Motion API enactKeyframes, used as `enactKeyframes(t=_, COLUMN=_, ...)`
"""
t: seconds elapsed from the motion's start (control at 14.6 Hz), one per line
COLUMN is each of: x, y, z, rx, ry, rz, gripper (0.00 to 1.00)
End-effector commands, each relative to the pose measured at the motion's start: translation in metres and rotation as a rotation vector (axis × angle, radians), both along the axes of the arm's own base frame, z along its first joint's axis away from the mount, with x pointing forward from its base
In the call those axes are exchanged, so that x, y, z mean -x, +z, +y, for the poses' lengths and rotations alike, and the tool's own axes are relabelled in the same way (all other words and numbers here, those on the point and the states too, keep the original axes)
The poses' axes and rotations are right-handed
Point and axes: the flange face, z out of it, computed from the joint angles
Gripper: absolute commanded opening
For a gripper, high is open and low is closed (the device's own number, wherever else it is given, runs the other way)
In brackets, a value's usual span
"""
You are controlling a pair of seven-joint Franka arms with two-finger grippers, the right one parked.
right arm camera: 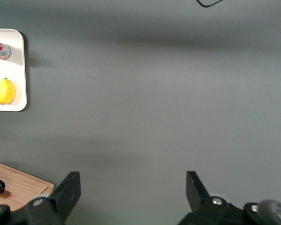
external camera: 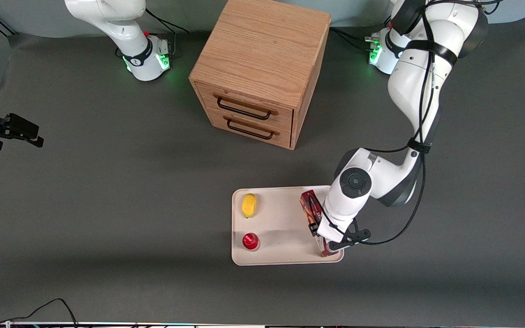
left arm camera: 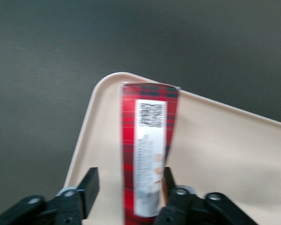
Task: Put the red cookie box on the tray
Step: 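Lower the box onto the tray and open the left gripper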
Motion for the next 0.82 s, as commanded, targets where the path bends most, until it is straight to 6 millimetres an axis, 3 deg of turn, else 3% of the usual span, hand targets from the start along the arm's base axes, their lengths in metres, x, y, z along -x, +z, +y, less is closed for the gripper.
enactKeyframes(t=0.0, x=0.001, y=0.061, z=-0.003, rx=-0.061, ry=0.030, rz=0.080, gripper=1.00)
enactKeyframes(t=0.14, x=0.005, y=0.103, z=-0.010, rx=-0.059, ry=0.039, rz=0.156, gripper=1.00)
enactKeyframes(t=0.27, x=0.009, y=0.144, z=-0.004, rx=-0.047, ry=0.033, rz=0.225, gripper=1.00)
enactKeyframes(t=0.41, x=0.012, y=0.185, z=0.022, rx=-0.057, ry=-0.040, rz=0.243, gripper=1.00)
enactKeyframes(t=0.48, x=0.016, y=0.218, z=0.042, rx=-0.053, ry=-0.069, rz=0.219, gripper=1.00)
enactKeyframes(t=0.55, x=0.026, y=0.221, z=0.053, rx=-0.077, ry=-0.113, rz=0.228, gripper=1.00)
enactKeyframes(t=0.75, x=0.060, y=0.224, z=0.122, rx=-0.139, ry=-0.252, rz=0.191, gripper=1.00)
